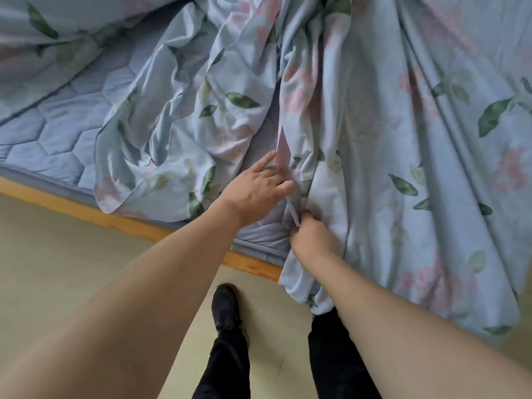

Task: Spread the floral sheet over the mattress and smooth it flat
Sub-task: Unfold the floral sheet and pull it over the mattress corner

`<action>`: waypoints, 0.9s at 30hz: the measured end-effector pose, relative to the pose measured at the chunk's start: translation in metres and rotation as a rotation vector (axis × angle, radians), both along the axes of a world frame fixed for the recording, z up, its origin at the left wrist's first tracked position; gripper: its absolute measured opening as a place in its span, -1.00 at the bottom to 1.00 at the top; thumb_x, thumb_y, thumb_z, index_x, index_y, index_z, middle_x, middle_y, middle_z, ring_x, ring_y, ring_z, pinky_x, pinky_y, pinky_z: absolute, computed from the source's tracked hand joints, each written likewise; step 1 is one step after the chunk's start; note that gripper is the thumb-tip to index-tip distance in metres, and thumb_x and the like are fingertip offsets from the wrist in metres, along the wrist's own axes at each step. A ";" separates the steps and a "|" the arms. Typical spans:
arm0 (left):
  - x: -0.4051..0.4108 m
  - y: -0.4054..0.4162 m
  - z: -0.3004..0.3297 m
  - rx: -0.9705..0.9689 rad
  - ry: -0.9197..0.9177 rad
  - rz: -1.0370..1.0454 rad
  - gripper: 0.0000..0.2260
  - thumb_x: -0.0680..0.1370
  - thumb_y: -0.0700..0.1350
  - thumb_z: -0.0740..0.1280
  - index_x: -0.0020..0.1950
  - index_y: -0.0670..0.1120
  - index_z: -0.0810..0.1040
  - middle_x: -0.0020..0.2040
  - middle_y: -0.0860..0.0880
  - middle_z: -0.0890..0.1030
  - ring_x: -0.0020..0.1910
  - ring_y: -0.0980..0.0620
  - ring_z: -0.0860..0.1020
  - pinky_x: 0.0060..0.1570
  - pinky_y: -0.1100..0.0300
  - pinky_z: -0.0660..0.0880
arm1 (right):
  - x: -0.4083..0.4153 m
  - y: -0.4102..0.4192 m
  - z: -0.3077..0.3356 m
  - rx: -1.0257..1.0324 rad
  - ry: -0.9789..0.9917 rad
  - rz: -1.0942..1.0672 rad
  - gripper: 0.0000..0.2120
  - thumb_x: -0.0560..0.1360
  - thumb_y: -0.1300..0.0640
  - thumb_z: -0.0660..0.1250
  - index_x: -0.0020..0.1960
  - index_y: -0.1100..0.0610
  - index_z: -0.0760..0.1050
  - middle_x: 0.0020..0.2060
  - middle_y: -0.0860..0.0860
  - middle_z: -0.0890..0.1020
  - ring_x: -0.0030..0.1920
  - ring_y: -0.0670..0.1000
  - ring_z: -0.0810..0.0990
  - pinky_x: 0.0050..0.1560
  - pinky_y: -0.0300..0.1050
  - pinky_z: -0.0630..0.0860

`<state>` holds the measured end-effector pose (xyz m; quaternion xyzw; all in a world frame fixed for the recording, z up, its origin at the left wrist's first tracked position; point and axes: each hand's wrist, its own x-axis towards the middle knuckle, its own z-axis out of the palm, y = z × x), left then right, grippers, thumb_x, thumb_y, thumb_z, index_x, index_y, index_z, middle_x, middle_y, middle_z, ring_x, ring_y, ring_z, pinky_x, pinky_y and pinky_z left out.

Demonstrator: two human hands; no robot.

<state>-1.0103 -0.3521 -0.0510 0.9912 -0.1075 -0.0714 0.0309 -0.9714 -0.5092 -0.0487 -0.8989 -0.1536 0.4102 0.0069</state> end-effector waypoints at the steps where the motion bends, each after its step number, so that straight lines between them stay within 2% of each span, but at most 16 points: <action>1: -0.006 0.002 0.004 -0.024 -0.034 0.022 -0.63 0.38 -0.28 -0.05 -0.05 -0.14 0.51 -0.32 -0.07 0.51 -0.15 -0.14 0.59 0.44 -0.13 0.19 | -0.001 0.001 0.006 0.004 0.004 -0.009 -0.76 0.59 0.13 0.12 0.22 0.11 0.42 0.16 0.12 0.59 0.17 0.19 0.57 0.06 -0.07 0.47; 3: -0.023 0.010 0.015 -0.077 -0.024 0.068 -0.61 0.36 -0.27 -0.06 -0.04 -0.15 0.51 -0.36 -0.05 0.48 -0.28 -0.13 0.55 0.39 -0.09 0.31 | -0.009 0.010 0.019 -0.002 0.037 0.000 -0.76 0.58 0.11 0.13 0.18 0.11 0.46 0.13 0.12 0.60 0.13 0.20 0.58 0.04 -0.05 0.48; 7: -0.064 0.035 0.041 -0.139 0.002 0.213 -0.65 0.33 -0.22 -0.01 -0.03 -0.15 0.49 -0.28 -0.10 0.56 -0.25 -0.16 0.53 0.16 0.00 0.49 | -0.034 0.045 0.041 0.061 0.142 0.065 -0.74 0.54 0.03 0.18 0.11 0.10 0.54 0.02 0.14 0.63 0.01 0.21 0.60 0.00 -0.01 0.56; 10: -0.109 0.055 0.061 -0.057 0.044 0.295 -0.65 0.33 -0.20 0.00 -0.04 -0.11 0.49 -0.26 -0.06 0.58 -0.25 -0.13 0.51 -0.04 0.04 0.44 | -0.068 0.070 0.054 0.090 0.218 0.144 -0.71 0.51 0.00 0.23 0.12 0.11 0.57 0.01 0.12 0.63 0.02 0.19 0.59 0.04 -0.04 0.54; 14: -0.180 0.074 0.074 -0.030 0.059 0.431 -0.68 0.35 -0.21 0.01 -0.07 -0.10 0.50 -0.34 -0.02 0.55 -0.25 -0.12 0.54 -0.19 0.08 0.39 | -0.121 0.096 0.063 0.101 0.343 0.255 -0.77 0.48 0.05 0.26 0.05 0.12 0.59 0.00 0.11 0.65 0.03 0.17 0.59 0.03 -0.07 0.52; 16: -0.225 0.079 0.082 -0.025 0.113 0.512 -0.74 0.40 -0.23 0.12 0.01 -0.08 0.50 -0.25 0.00 0.58 -0.11 -0.11 0.56 -0.18 0.10 0.34 | -0.155 0.110 0.069 0.083 0.403 0.335 -0.84 0.48 0.06 0.26 -0.10 0.13 0.56 -0.07 0.12 0.64 -0.02 0.15 0.58 -0.07 -0.13 0.48; 18: -0.274 0.079 0.083 -0.058 0.194 0.606 -0.75 0.46 -0.22 0.18 0.11 -0.05 0.45 -0.10 0.01 0.59 0.03 -0.08 0.52 -0.13 0.13 0.28 | -0.191 0.122 0.074 0.037 0.441 0.435 -0.78 0.49 0.08 0.25 -0.30 0.13 0.47 -0.24 0.09 0.60 -0.15 0.12 0.56 -0.20 -0.17 0.42; 20: -0.323 0.076 0.080 -0.096 0.260 0.712 -0.76 0.48 -0.21 0.18 0.13 -0.03 0.42 -0.01 0.00 0.59 0.09 -0.07 0.51 -0.09 0.13 0.31 | -0.227 0.134 0.075 -0.023 0.462 0.548 -0.72 0.47 0.13 0.23 -0.41 0.12 0.37 -0.40 0.04 0.50 -0.26 0.11 0.50 -0.36 -0.19 0.34; 23: -0.388 0.064 0.070 -0.160 0.337 0.842 -0.77 0.45 -0.22 0.19 0.09 -0.02 0.39 0.01 0.00 0.58 0.10 -0.08 0.50 -0.04 0.10 0.38 | -0.275 0.140 0.073 -0.082 0.509 0.680 -0.70 0.44 0.20 0.19 -0.46 0.11 0.27 -0.49 0.02 0.36 -0.38 0.08 0.37 -0.44 -0.17 0.22; 27: -0.458 0.029 0.045 -0.258 0.449 1.007 -0.78 0.47 -0.24 0.19 0.09 -0.03 0.38 0.10 0.01 0.55 0.15 -0.06 0.47 0.01 0.13 0.36 | -0.334 0.129 0.057 -0.194 0.564 0.858 -0.69 0.49 0.13 0.14 -0.42 0.06 0.24 -0.45 -0.02 0.33 -0.42 -0.01 0.29 -0.41 -0.15 0.20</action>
